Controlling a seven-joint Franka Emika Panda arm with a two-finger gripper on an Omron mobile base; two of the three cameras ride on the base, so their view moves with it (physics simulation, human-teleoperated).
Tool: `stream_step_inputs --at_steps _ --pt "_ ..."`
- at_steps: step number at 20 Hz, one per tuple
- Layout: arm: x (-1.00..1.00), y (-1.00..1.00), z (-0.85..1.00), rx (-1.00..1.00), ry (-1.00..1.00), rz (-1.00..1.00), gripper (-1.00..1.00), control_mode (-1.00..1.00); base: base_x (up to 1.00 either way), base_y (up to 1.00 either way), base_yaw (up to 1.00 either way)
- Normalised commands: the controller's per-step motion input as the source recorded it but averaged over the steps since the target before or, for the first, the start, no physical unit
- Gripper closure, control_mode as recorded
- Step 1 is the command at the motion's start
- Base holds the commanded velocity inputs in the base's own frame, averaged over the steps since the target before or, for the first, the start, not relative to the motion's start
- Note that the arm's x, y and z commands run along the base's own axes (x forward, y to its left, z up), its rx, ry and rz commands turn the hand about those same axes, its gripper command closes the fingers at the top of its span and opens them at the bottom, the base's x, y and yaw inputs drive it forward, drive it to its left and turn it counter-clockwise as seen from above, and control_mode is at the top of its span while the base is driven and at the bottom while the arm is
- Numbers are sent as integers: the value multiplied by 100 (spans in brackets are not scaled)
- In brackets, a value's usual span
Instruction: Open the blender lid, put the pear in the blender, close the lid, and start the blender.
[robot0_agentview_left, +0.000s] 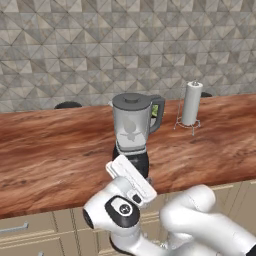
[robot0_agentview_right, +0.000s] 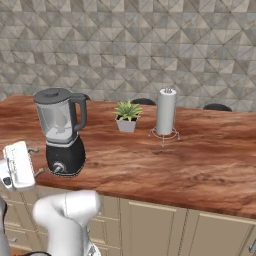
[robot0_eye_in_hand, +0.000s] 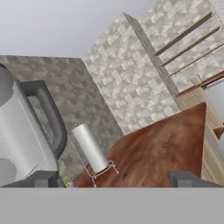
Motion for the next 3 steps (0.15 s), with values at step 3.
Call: stream_step_inputs --at_steps 3 --pt "-35 0 86 0 -11 -4 -100 -100 0 0 0"
